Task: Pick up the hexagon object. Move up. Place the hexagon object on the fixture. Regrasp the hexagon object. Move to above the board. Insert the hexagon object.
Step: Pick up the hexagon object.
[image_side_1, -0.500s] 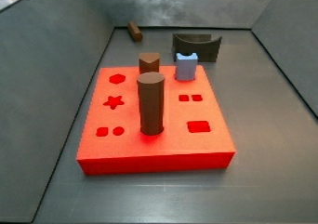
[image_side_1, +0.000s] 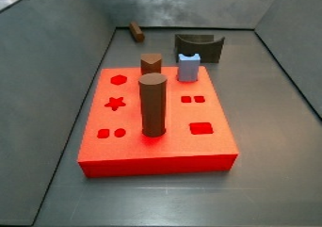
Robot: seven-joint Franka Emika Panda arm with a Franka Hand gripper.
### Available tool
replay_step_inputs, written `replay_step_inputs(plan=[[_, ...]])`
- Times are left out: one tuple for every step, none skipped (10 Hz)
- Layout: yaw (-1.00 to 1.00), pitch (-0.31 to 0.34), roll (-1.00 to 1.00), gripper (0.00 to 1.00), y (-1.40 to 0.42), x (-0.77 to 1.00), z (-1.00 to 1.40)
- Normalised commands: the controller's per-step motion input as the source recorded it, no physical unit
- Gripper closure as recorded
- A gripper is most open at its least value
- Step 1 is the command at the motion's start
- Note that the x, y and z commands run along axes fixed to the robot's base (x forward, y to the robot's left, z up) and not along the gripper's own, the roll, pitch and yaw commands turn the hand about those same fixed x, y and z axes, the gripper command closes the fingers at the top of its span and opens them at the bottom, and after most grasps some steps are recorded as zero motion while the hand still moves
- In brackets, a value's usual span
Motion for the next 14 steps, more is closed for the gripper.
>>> replay_step_inputs(plan=[[0.14, -0.083, 0.08, 0.0, 0.48, -0.43, -0.79], [0.17, -0.103, 0.11, 0.0, 0.48, -0.52, -1.0], [0.18, -0.106, 0.12, 0.0, 0.45, -0.56, -1.0], [0.24, -0.077, 0.14, 0.0, 0.4, -0.4, -1.0], [0.3, -0.076, 0.17, 0.0, 0.34, -0.35, -1.0], [0.37, -0.024, 0.19, 0.0, 0.34, -0.31, -0.93], [0.47, 0.0, 0.19, 0.0, 0.3, -0.26, -0.84], [0.57, 0.0, 0.18, 0.0, 0.26, -0.18, -0.82], [0.56, 0.0, 0.16, 0.0, 0.21, -0.23, -0.81], [0.0, 0.007, 0.0, 0.0, 0.0, 0.0, -0.01], [0.0, 0.0, 0.0, 0.0, -0.02, 0.01, -0.04], [0.05, -0.087, 0.02, 0.0, -0.08, -0.01, -0.43], [0.03, -0.139, 0.0, 0.0, -0.09, 0.01, -0.69], [0.06, -0.079, 0.0, 0.0, 0.0, 0.29, -0.99]])
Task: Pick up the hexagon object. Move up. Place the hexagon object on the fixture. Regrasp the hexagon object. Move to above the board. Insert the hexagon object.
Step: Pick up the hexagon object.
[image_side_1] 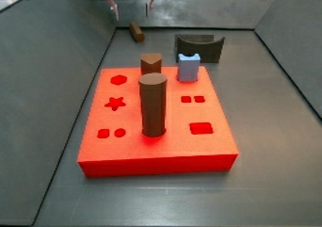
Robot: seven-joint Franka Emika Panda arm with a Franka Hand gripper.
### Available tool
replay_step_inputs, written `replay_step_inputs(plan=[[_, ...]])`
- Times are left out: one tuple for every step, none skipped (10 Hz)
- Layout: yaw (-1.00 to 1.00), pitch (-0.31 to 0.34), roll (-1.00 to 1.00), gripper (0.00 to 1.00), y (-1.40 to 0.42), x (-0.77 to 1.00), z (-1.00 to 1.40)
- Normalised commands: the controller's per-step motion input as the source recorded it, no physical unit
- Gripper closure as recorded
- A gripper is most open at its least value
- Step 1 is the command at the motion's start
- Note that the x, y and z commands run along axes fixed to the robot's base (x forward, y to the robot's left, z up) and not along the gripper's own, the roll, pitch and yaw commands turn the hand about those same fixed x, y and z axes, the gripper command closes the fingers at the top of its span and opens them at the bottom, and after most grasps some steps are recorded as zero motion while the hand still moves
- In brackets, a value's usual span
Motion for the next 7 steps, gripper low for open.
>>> replay_step_inputs(plan=[[0.0, -0.074, 0.0, 0.0, 0.03, 0.32, -1.0], [0.0, -0.03, 0.0, 0.0, 0.11, 0.48, -1.0], [0.0, -0.034, 0.0, 0.0, 0.14, 0.43, -1.0], [0.0, -0.027, 0.0, 0.0, 0.17, 0.31, -1.0], [0.0, 0.0, 0.0, 0.0, 0.19, 0.3, -1.0], [0.03, 0.0, 0.03, 0.0, 0.16, 0.13, -1.0], [0.0, -0.046, 0.0, 0.0, 0.04, 0.0, -0.62]])
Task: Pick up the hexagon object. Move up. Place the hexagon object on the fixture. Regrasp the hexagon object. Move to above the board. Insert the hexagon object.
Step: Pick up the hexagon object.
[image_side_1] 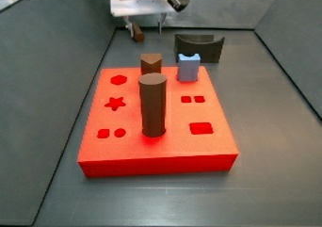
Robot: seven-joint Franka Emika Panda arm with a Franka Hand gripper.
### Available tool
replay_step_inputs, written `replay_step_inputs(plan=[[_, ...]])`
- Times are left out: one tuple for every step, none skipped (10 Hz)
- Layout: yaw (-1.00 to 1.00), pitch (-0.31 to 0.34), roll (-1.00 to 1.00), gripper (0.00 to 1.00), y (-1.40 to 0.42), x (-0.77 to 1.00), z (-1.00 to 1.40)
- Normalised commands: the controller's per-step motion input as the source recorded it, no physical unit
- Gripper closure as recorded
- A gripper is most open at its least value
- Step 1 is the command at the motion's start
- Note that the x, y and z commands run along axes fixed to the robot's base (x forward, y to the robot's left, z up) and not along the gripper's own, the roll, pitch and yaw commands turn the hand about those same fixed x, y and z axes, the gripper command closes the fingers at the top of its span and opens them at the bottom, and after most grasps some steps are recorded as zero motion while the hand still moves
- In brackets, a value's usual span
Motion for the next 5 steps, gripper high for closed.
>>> replay_step_inputs(plan=[[0.0, -0.019, 0.0, 0.0, 0.0, 0.0, 0.0], [0.0, 0.0, 0.0, 0.0, 0.0, 0.0, -0.05], [0.0, 0.0, 0.0, 0.0, 0.0, 0.0, 0.0], [0.0, 0.0, 0.0, 1.0, 0.0, 0.0, 0.0], [0.0, 0.0, 0.0, 1.0, 0.0, 0.0, 0.0]])
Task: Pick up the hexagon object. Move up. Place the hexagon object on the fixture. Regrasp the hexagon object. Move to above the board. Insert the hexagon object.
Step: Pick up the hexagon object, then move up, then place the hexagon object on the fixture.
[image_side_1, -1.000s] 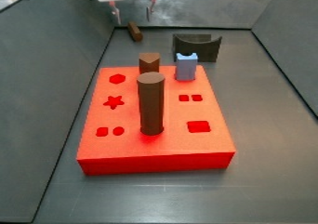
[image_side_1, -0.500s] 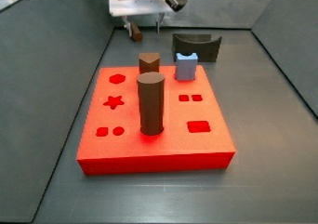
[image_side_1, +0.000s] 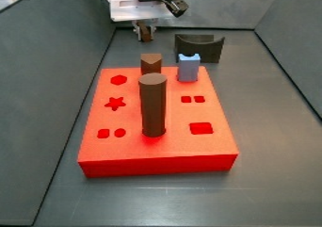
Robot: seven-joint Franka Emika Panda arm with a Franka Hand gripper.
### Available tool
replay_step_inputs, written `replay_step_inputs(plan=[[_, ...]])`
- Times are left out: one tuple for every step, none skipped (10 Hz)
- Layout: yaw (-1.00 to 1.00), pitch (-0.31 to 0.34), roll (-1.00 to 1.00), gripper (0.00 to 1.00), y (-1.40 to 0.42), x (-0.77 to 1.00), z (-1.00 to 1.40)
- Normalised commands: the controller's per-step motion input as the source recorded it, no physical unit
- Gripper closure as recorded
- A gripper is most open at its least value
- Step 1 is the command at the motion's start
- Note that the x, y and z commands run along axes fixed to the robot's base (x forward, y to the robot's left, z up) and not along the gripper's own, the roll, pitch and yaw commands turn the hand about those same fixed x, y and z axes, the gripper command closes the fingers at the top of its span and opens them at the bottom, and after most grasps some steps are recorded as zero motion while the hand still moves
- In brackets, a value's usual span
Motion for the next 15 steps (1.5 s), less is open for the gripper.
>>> replay_step_inputs(plan=[[0.0, 0.0, 0.0, 1.0, 0.0, 0.0, 0.0], [0.0, 0.0, 0.0, 1.0, 0.0, 0.0, 0.0], [0.0, 0.0, 0.0, 1.0, 0.0, 0.0, 0.0], [0.0, 0.0, 0.0, 1.0, 0.0, 0.0, 0.0], [0.0, 0.0, 0.0, 1.0, 0.0, 0.0, 0.0], [0.0, 0.0, 0.0, 1.0, 0.0, 0.0, 0.0], [0.0, 0.0, 0.0, 1.0, 0.0, 0.0, 0.0], [0.0, 0.0, 0.0, 1.0, 0.0, 0.0, 0.0], [0.0, 0.0, 0.0, 1.0, 0.0, 0.0, 0.0], [0.0, 0.0, 0.0, 1.0, 0.0, 0.0, 0.83], [0.04, 0.022, -0.01, 1.0, 0.0, -0.02, 0.77], [0.05, 0.059, -0.03, 1.0, -0.01, -0.02, 0.62], [0.04, 0.067, -0.04, 1.0, -0.01, -0.01, 0.53], [0.03, 0.06, -0.05, 1.0, -0.01, -0.01, 0.33], [0.0, 0.0, 0.0, 1.0, 0.0, 0.0, 1.0]])
